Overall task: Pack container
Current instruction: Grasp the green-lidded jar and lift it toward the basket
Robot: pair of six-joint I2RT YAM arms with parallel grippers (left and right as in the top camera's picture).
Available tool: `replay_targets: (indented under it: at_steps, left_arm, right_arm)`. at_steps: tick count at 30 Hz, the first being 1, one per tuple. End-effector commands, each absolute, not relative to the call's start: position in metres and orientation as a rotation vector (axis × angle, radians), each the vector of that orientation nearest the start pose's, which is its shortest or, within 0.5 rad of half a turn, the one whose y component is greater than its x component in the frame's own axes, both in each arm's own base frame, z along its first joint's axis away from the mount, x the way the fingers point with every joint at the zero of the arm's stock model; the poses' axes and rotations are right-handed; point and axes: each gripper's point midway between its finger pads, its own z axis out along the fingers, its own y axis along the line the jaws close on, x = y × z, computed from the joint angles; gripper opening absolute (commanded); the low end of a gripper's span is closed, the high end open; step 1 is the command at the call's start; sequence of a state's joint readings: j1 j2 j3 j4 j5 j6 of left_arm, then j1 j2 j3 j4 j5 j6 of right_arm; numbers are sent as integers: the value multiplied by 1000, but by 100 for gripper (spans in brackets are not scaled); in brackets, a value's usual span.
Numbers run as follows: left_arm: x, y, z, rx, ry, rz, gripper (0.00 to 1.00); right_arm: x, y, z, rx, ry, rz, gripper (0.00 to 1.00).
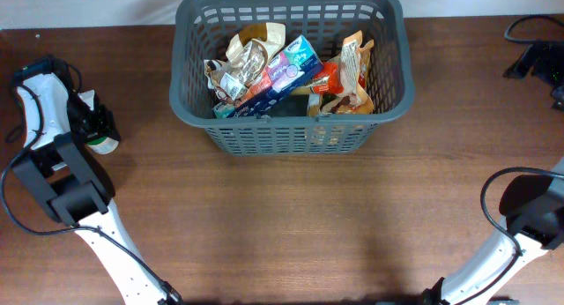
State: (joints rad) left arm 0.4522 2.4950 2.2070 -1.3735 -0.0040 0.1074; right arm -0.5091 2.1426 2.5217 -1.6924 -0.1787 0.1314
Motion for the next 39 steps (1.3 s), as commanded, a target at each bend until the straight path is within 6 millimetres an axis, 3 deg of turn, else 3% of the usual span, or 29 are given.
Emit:
replay_targets:
  at_steps: [1,4,7,11,13,15,20,24,28,33,36,39]
  left_arm:
    - [415,202,12,-568,3174,-67,29]
    - [421,203,26,-554,3151,-65,17]
    - [433,206,61,-493,3102,-36,12]
    - [454,201,152,-402,2929,46,9]
    - [462,194,192,-349,2830,86,2]
    - [469,182,233,-297,2719,120,2]
    - [475,121,324,-32,2478,179,2]
    - [466,50,371,309,2349,208,2]
    - [455,-28,390,685,2222,192,2]
    - [435,-132,383,1188,2002,-31,2]
    - [427,-164,369,1337,1965,-65,2]
    - [422,-182,345,1425,2004,-102,2]
  right_arm:
    - [390,-182,246,877,2719,199,99]
    - [390,-182,246,877,2718,199,99]
    - [390,-182,246,877,2718,199,99]
    - [391,-180,246,875,2716,212,99]
    - [392,-178,246,871,2713,236,99]
    - [393,-177,247,868,2711,247,99]
    - [393,-176,247,867,2710,251,99]
    - [393,-176,247,867,2710,251,99]
    - [393,-176,247,868,2710,251,99]
    - [393,-176,247,867,2710,251,99]
    - [393,-176,247,867,2710,251,99]
    - [393,-176,247,867,2710,251,99]
